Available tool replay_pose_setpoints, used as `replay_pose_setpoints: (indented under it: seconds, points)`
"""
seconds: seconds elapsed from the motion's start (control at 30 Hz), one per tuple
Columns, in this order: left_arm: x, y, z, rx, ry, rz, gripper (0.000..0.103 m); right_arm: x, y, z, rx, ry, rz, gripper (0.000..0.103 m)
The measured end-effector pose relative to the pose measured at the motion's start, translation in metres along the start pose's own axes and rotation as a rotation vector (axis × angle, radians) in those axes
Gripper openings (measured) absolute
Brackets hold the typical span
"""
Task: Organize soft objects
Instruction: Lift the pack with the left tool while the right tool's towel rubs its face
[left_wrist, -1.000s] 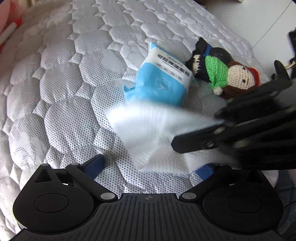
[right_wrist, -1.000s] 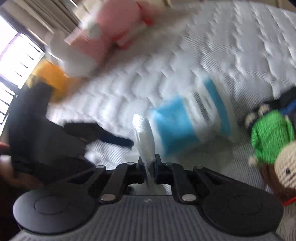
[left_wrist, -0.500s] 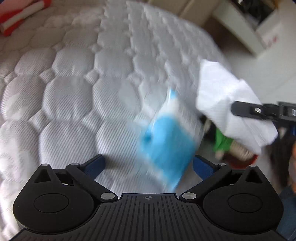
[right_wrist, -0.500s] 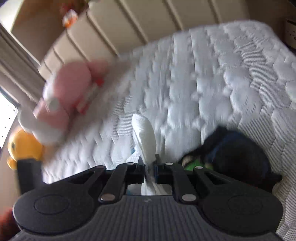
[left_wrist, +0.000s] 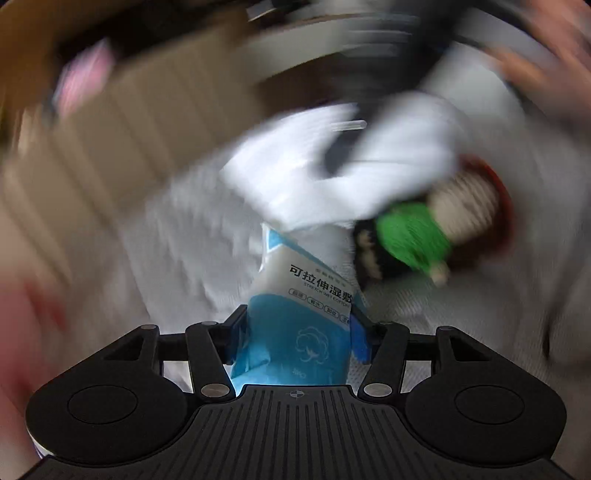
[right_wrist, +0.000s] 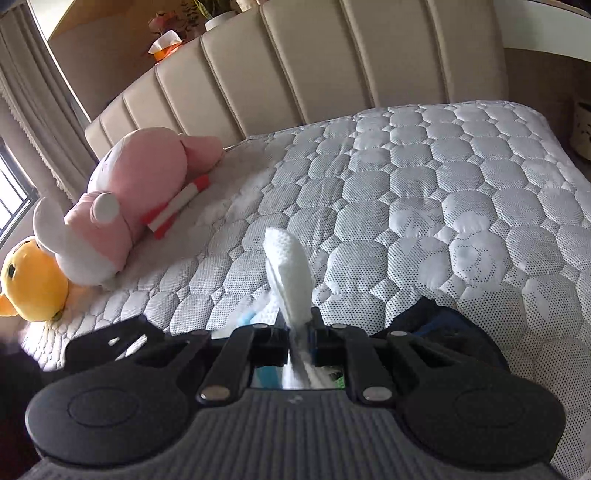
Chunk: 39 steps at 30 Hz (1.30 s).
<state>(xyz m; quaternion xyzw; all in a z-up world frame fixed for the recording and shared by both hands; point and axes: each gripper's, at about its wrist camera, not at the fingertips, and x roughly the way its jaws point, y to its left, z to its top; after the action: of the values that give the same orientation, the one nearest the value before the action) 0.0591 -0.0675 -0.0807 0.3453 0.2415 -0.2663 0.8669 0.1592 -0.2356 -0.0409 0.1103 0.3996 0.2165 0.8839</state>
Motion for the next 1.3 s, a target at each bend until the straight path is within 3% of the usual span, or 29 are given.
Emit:
replay_pose_setpoints:
  seconds: [0.07,0.1,0.13,0.2,0.23,0.37,0.43,0.6,0.7,0.8,0.87,0.97,1.0,1.03,1.1,1.17,1.23,1.3]
  points:
    - [0.002,-0.016,-0.002,0.039,0.015,-0.019,0.069,-0.007,0.009,-0.003,-0.033,-0.012,0.03,0.012]
    - [0.003,-0.022,-0.002,0.039,0.019,-0.02,0.078,-0.01,0.015,-0.005,-0.035,-0.005,0.07,0.012]
    - [0.005,-0.026,-0.002,0.036,0.019,-0.017,0.08,-0.009,0.019,-0.007,-0.014,0.016,0.126,0.012]
    - [0.006,-0.029,0.001,0.021,0.016,-0.023,0.081,0.005,0.023,-0.017,0.081,0.121,0.231,0.013]
    - [0.006,-0.029,0.003,0.01,0.009,-0.035,0.083,0.014,0.025,-0.024,0.106,0.169,0.244,0.013]
    - [0.004,-0.031,0.005,-0.028,0.008,-0.089,0.086,0.03,0.02,-0.035,0.148,0.224,0.215,0.005]
    - [0.003,-0.034,0.006,-0.015,0.003,-0.089,0.086,0.025,0.009,-0.032,0.233,0.2,0.212,0.005]
    - [0.001,-0.033,0.009,-0.024,0.005,-0.139,0.089,0.015,-0.008,-0.029,0.296,0.152,0.151,0.006]
    - [-0.002,-0.029,0.009,-0.035,0.025,-0.124,0.094,0.016,-0.007,-0.028,0.263,0.155,0.119,0.006]
    - [0.008,-0.018,0.004,-0.126,0.071,-0.128,0.094,0.019,-0.003,-0.029,0.229,0.166,0.11,0.006]
    - [0.009,-0.012,-0.003,-0.183,0.061,-0.164,0.094,0.019,-0.002,-0.03,0.217,0.171,0.108,0.006]
    - [0.01,-0.007,-0.008,-0.224,0.03,-0.203,0.09,0.013,-0.003,-0.029,0.204,0.162,0.103,0.006]
    - [0.011,-0.008,-0.008,-0.216,0.033,-0.201,0.065,0.011,-0.003,-0.028,0.199,0.154,0.1,0.009]
    - [0.013,-0.012,-0.007,-0.203,0.044,-0.187,0.06,0.008,0.001,-0.027,0.173,0.138,0.099,0.012]
    - [0.005,-0.013,-0.01,-0.167,0.037,-0.168,0.059,0.001,0.012,-0.025,0.107,0.095,0.125,0.012]
    - [0.001,-0.015,-0.011,-0.147,0.038,-0.17,0.059,-0.005,0.022,-0.023,0.092,0.071,0.245,0.012]
    - [0.002,-0.018,-0.012,-0.134,0.05,-0.187,0.059,-0.002,0.025,-0.023,0.156,0.107,0.378,0.011]
    - [0.002,-0.025,-0.012,-0.107,0.056,-0.191,0.059,0.007,0.026,-0.027,0.178,0.162,0.375,0.011]
